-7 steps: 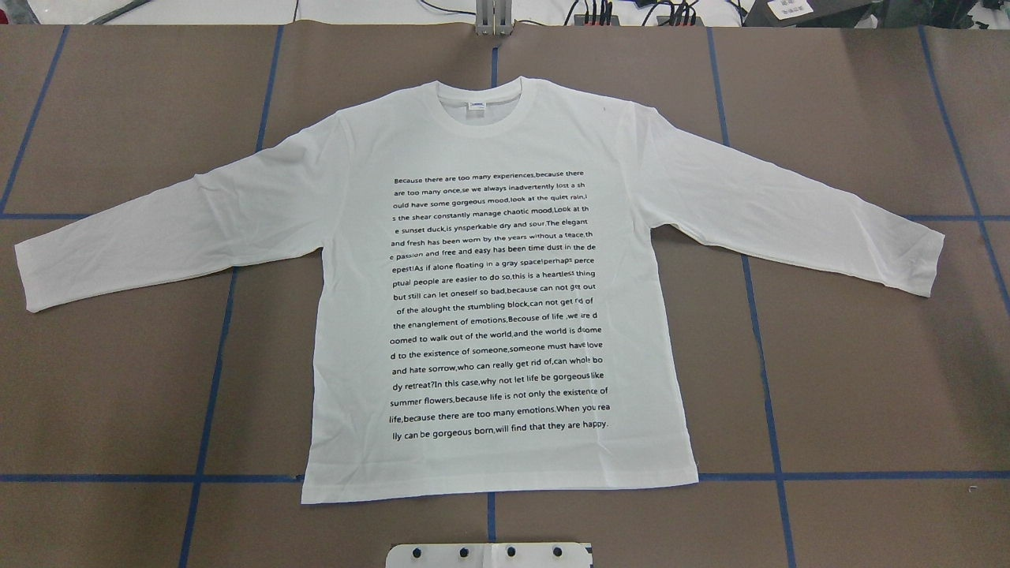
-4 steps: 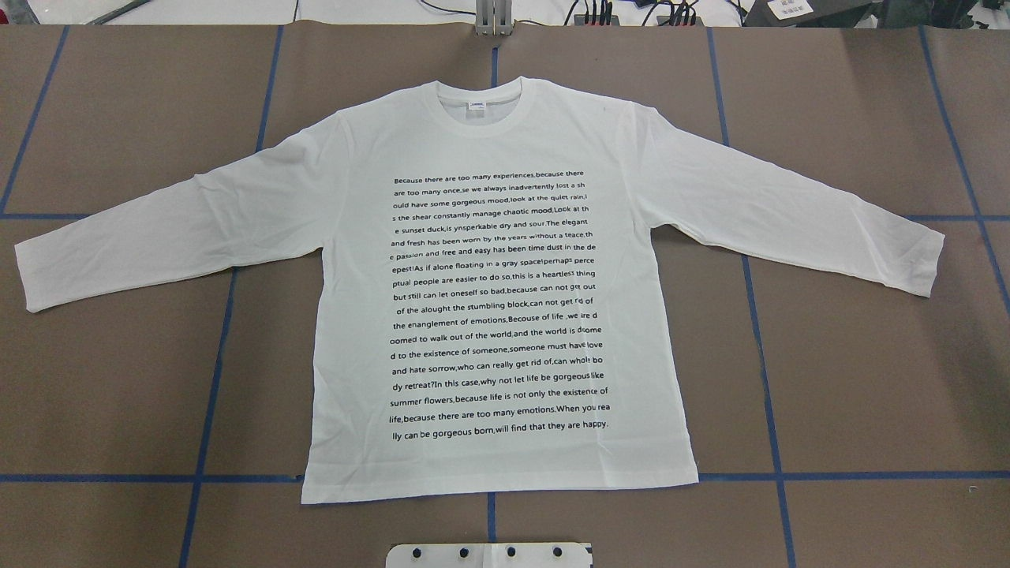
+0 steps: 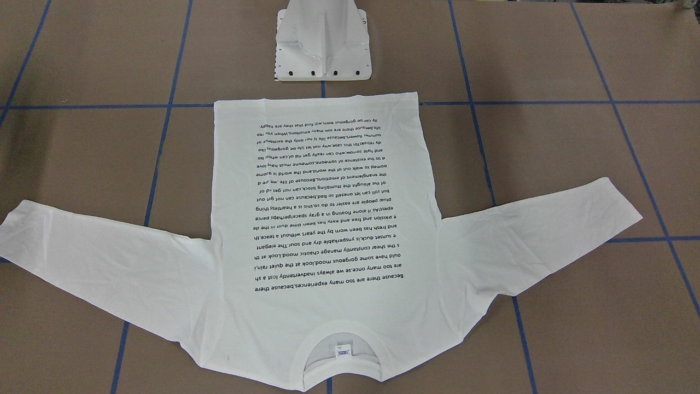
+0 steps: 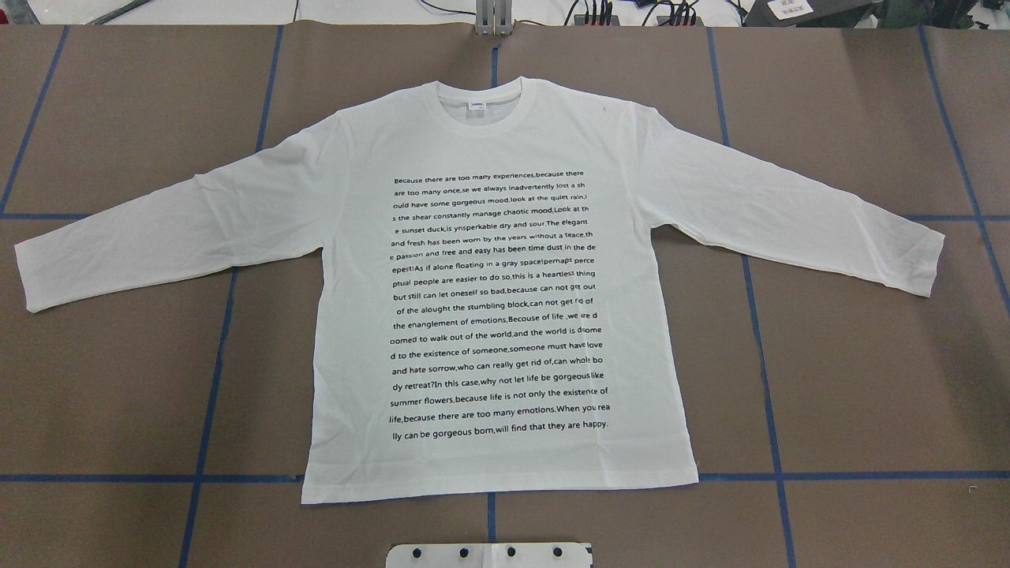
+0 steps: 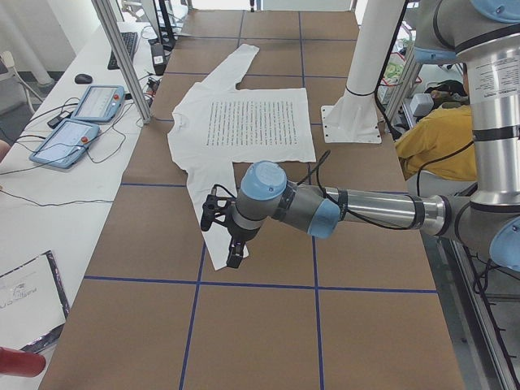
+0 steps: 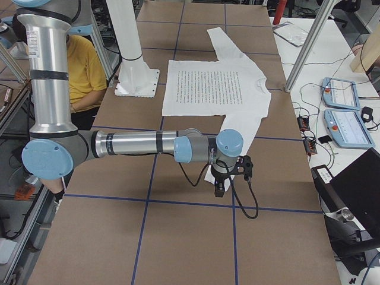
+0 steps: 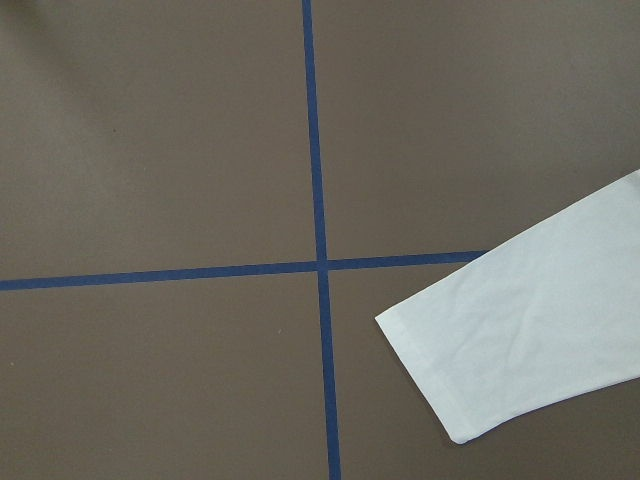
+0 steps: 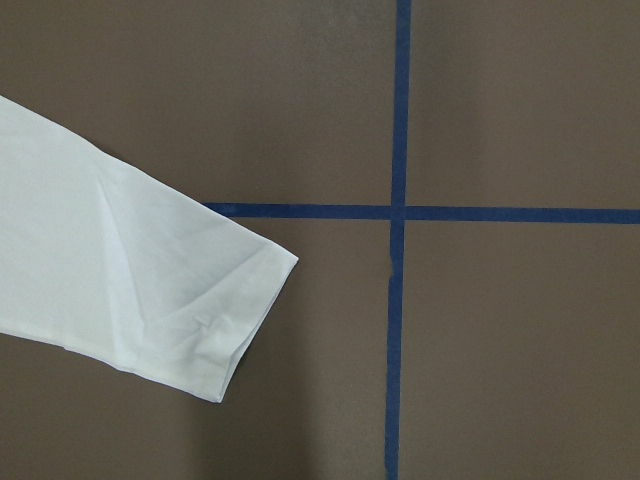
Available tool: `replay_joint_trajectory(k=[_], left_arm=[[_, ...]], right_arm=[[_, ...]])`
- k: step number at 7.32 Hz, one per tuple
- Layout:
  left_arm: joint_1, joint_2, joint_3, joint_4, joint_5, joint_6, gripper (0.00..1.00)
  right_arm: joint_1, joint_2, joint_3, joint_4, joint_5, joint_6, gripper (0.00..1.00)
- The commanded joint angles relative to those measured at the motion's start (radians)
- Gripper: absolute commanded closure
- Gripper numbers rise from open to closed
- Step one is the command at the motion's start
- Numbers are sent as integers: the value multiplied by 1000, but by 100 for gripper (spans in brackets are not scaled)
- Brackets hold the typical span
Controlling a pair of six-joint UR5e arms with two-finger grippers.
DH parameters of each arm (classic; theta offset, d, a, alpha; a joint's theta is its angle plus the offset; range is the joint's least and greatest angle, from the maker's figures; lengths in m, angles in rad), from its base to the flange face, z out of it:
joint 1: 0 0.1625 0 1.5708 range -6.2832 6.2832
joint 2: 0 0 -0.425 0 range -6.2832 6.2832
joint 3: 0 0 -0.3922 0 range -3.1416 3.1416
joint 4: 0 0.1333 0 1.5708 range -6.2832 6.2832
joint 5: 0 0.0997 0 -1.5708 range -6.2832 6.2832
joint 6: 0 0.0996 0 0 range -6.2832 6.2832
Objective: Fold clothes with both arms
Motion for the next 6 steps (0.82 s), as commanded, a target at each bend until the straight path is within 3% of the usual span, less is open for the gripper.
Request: replay_joint_trajectory(k=[1, 6], left_arm=[[2, -1, -7, 0, -1, 0, 0], [2, -7, -8, -2, -3, -1, 0]], right_arm=[[-1, -17, -2, 37, 2, 0, 0], [-18, -17, 0, 58, 0, 2, 0]])
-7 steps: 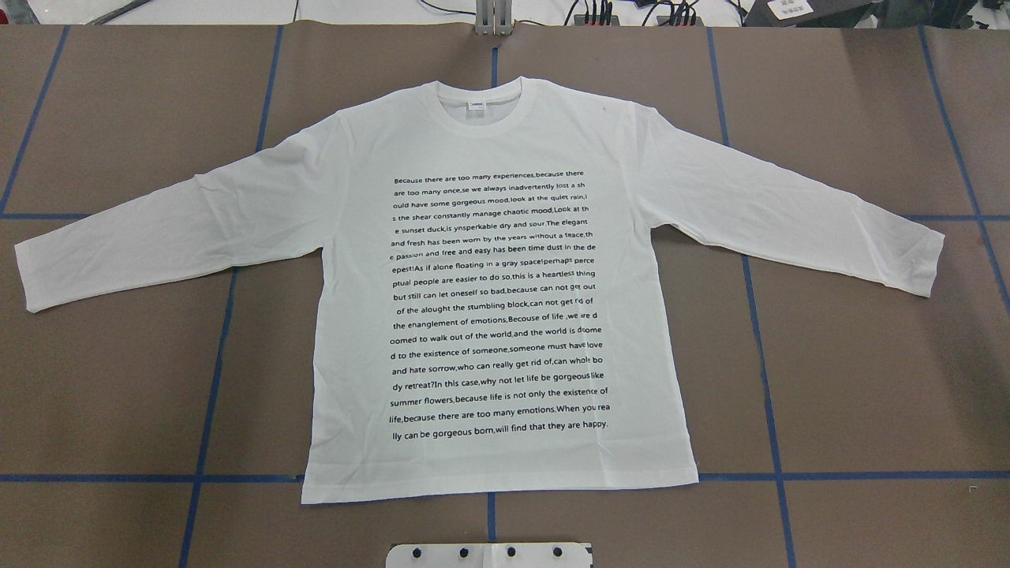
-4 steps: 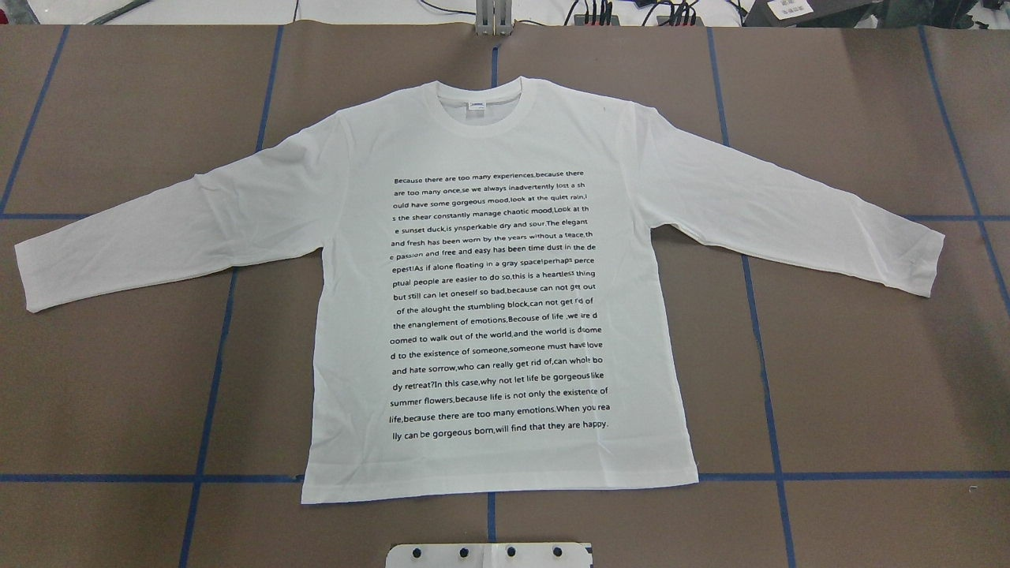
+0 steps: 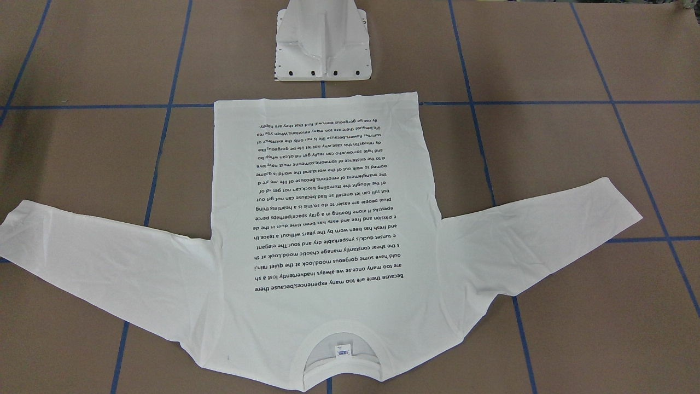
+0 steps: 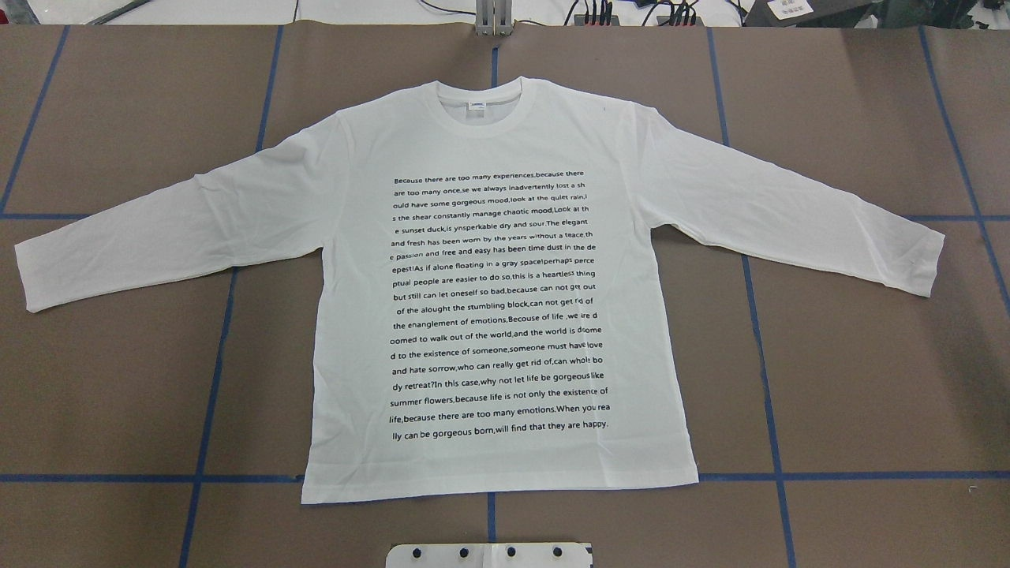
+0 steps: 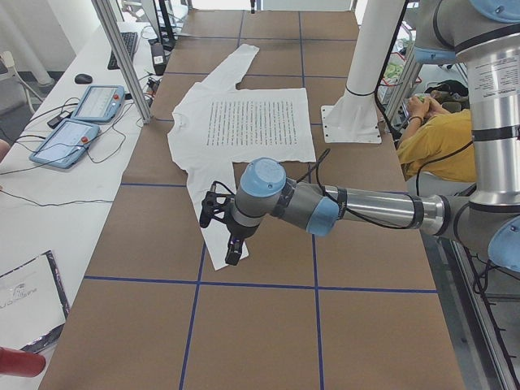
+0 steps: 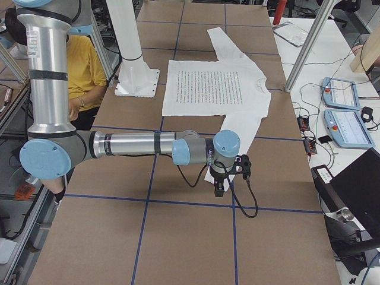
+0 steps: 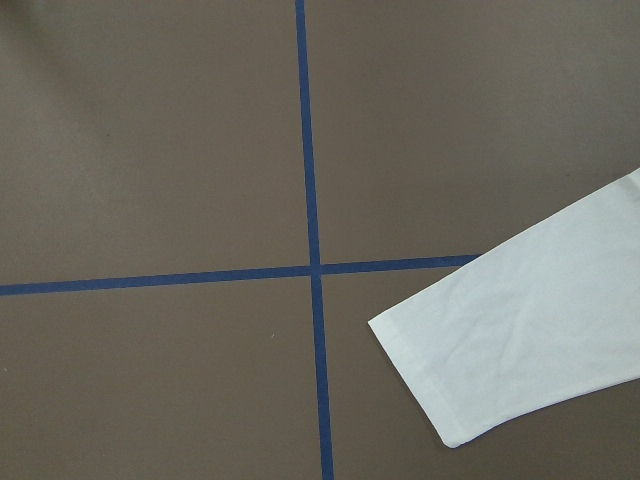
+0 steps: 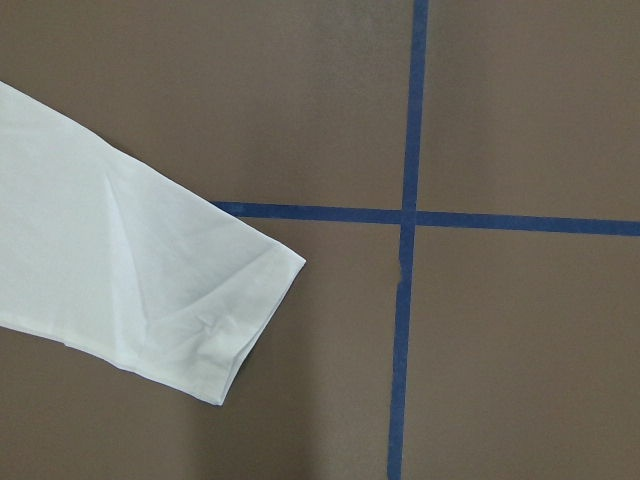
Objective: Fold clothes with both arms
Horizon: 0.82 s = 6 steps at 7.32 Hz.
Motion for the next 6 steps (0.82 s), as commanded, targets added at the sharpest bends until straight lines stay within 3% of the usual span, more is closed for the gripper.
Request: replay_joint_trajectory(k=[1, 3, 5, 6], left_arm=[[0, 0, 0, -8, 0, 6, 0], [-2, 1, -2, -24, 0, 3, 0], [0, 0, 0, -34, 0, 6, 0], [-1, 4, 6, -31, -43, 0, 0]], right_arm=[[-8, 1, 1, 0, 0, 0, 0], [-23, 1, 1, 1, -2, 0, 0], [-86, 21, -2, 1, -9, 131, 0], [-116, 35, -5, 1, -11, 156, 0]])
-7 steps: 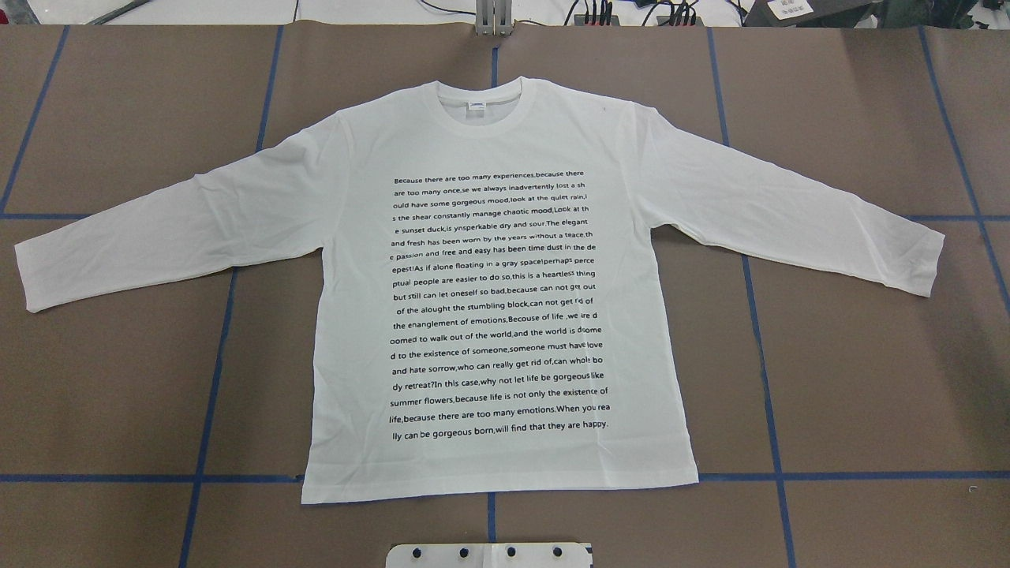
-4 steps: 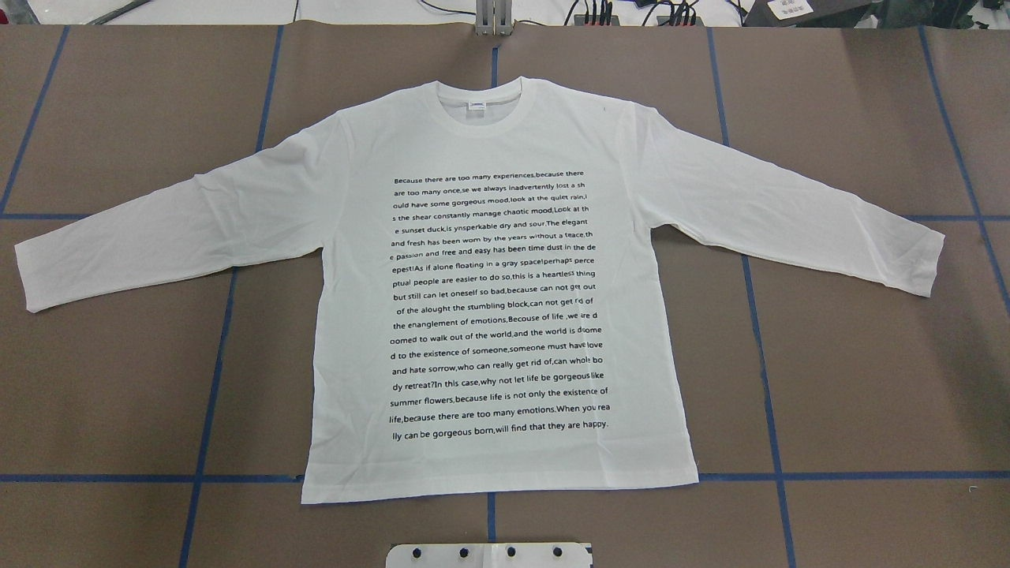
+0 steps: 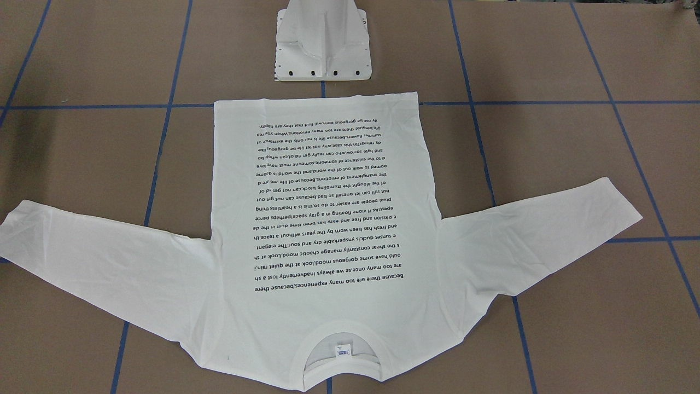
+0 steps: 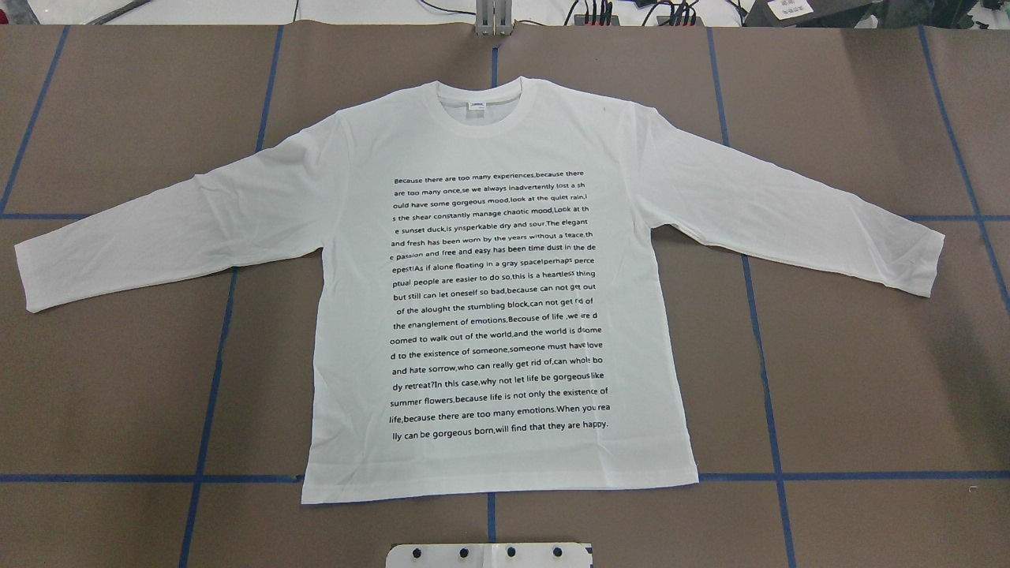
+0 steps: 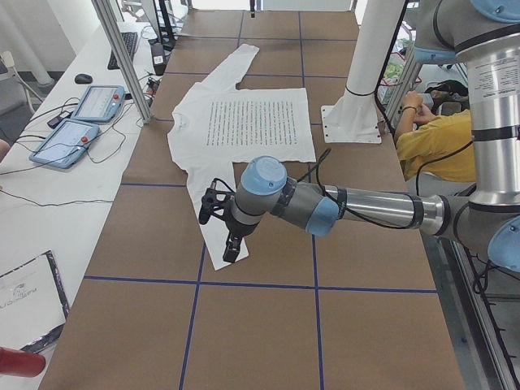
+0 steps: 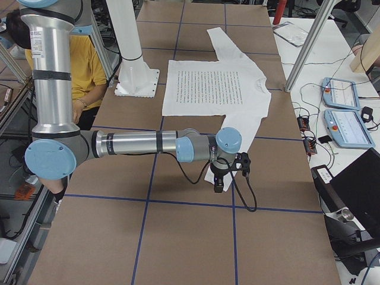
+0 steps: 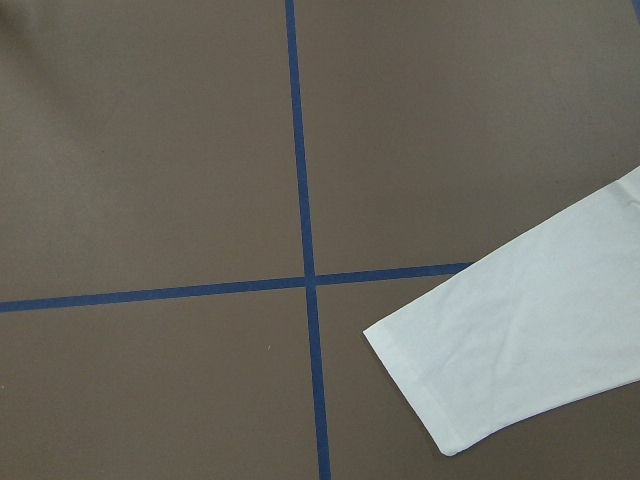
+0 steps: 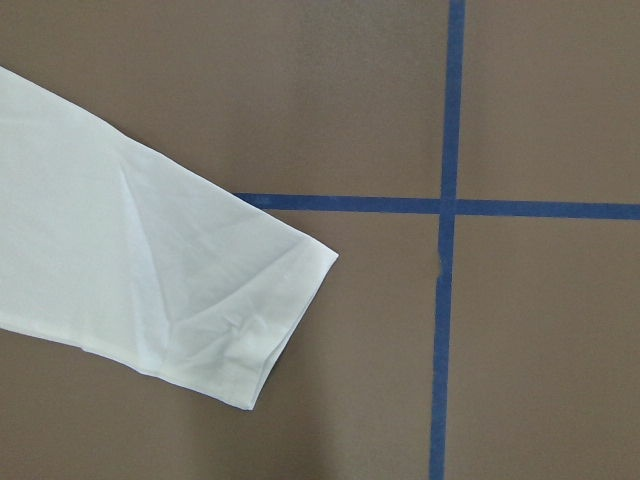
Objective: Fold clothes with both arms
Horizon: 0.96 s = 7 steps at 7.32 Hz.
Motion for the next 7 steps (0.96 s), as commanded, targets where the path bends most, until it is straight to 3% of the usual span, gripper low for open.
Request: replay_joint_trajectory(k=[1, 3, 5, 7], left_arm=[[-1, 2, 21, -3, -94, -5, 0], [-1, -1, 20, -4, -95, -2, 0], [-1, -6, 11, -4, -95, -5, 0], [1, -9, 11, -4, -95, -5, 0]], right_arm=[[-61, 29, -27, 34, -4, 57, 0], [-90, 71, -146, 158, -4, 110, 4], [-90, 103, -240, 187, 6, 124, 4], [-90, 179, -352, 191, 6, 124, 10]])
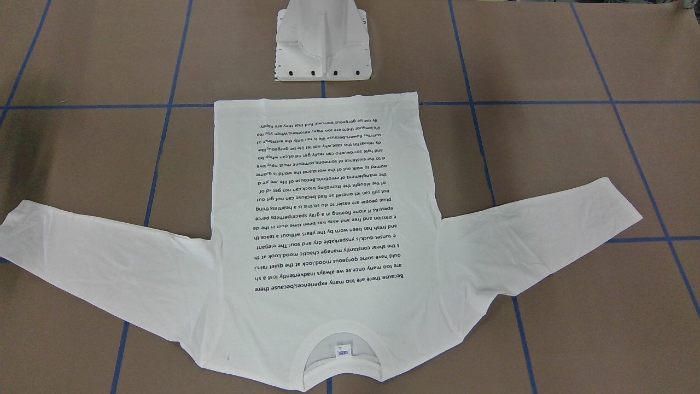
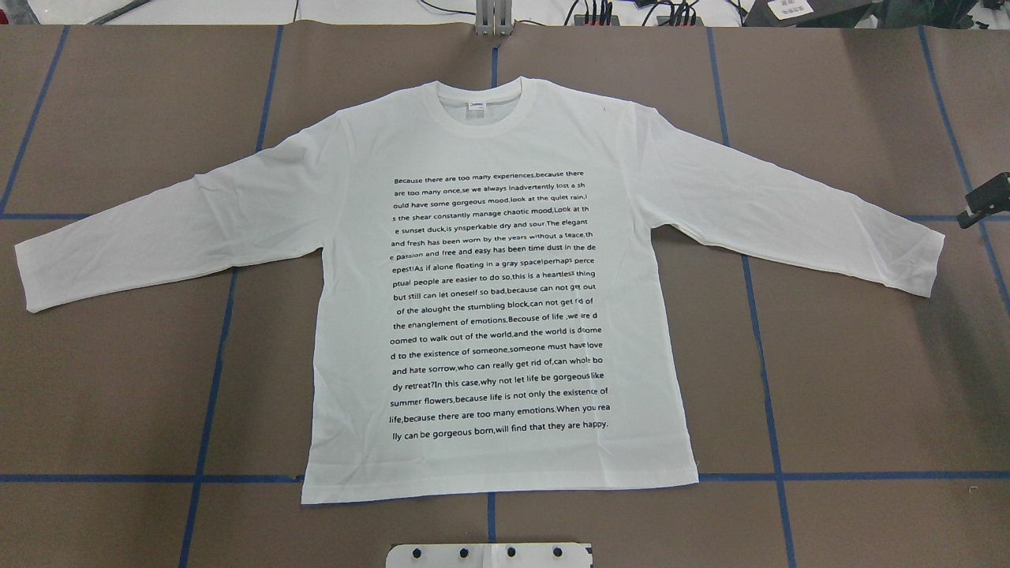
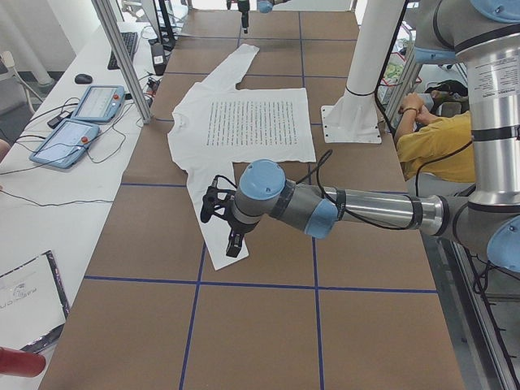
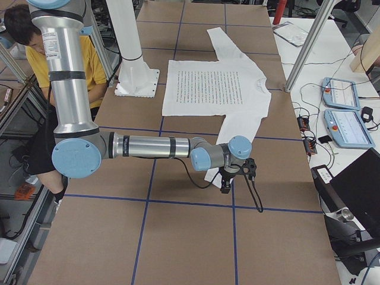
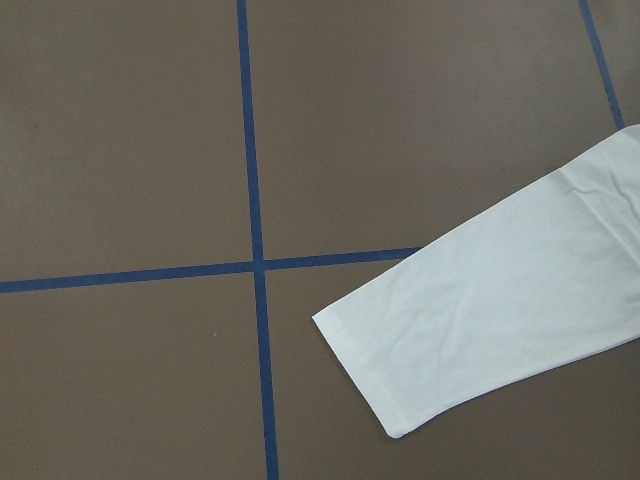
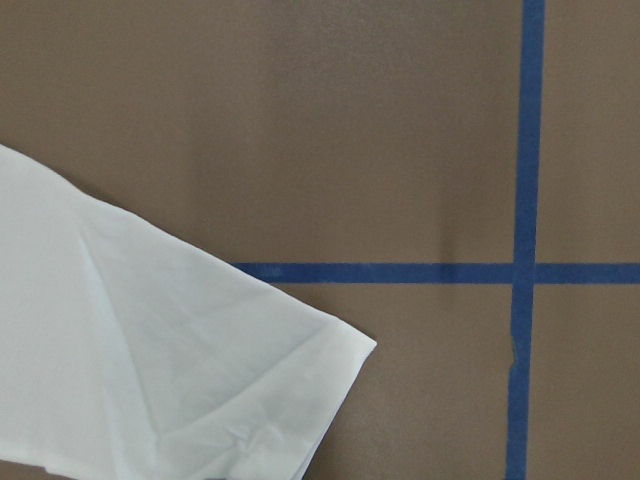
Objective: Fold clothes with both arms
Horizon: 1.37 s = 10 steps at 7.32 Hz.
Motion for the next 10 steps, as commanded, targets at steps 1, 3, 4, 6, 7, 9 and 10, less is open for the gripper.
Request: replay_joint_trajectory(k=[1, 3, 4, 6, 7, 9, 10], left_arm=[[1, -4, -1, 0, 3, 0, 0], [1, -4, -1, 0, 4, 0, 0], [1, -4, -1, 0, 6, 1, 0], [1, -4, -1, 0, 4, 0, 0], [1, -4, -1, 0, 6, 0, 0], [1, -6, -1, 0, 6, 0, 0], [1, -10, -1, 1, 6, -2, 0]], right_arm=[[-11, 57, -89, 5, 1, 4, 12], [-16, 103, -153, 14, 22, 13, 13], [-37, 105, -156, 20, 22, 11, 12], [-63, 102, -161, 26, 21, 11, 15], [-63, 101, -158, 28, 19, 11, 15], [-62, 54, -167, 201, 13, 139, 14], [-62, 40, -201, 371, -37, 260, 17]])
